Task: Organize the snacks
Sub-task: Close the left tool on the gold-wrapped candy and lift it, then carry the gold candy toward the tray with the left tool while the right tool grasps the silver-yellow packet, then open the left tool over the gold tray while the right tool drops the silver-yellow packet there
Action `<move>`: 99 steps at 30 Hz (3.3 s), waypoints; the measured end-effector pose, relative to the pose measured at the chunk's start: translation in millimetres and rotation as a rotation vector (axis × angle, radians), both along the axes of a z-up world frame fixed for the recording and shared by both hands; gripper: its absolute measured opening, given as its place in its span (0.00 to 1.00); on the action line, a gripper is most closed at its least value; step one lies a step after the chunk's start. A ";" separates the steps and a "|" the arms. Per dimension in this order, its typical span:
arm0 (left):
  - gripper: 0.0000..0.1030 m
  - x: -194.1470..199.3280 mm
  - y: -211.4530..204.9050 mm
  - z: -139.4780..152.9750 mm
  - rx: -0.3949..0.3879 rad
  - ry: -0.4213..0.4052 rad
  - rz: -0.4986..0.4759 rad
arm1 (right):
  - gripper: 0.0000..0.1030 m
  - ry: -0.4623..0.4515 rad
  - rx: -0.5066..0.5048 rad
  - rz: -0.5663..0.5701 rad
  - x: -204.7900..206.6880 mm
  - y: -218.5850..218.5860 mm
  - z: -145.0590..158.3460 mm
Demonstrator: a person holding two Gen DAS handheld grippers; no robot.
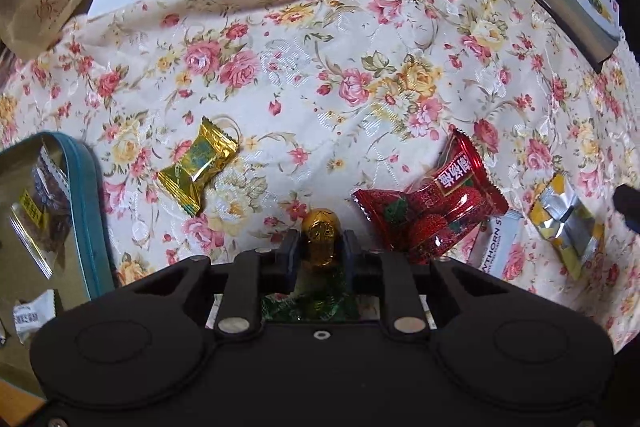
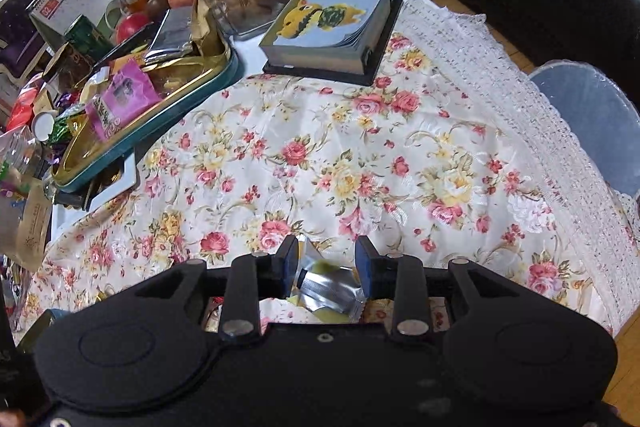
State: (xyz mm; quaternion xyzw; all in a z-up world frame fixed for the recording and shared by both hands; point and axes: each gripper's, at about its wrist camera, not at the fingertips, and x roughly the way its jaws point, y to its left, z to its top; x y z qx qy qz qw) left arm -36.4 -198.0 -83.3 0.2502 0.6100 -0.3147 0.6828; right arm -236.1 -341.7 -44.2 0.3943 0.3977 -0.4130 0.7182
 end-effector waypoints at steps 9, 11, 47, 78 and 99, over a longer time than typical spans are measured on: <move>0.27 18.6 20.5 35.3 -0.036 -0.025 0.048 | 0.40 0.058 -0.076 0.261 14.2 21.8 -3.7; 0.27 20.8 25.2 45.7 -0.037 -0.027 0.064 | 0.40 0.082 -0.110 0.322 12.8 27.1 -6.2; 0.28 56.0 109.2 114.0 -0.054 -0.047 0.170 | 0.46 0.191 -0.155 0.423 43.3 26.4 -53.1; 0.27 146.3 262.9 114.8 0.028 -0.183 0.531 | 0.41 -0.352 -0.046 0.692 179.5 215.3 72.6; 0.28 144.0 264.5 109.9 0.029 -0.149 0.527 | 0.44 -0.381 -0.046 0.797 188.1 263.1 65.3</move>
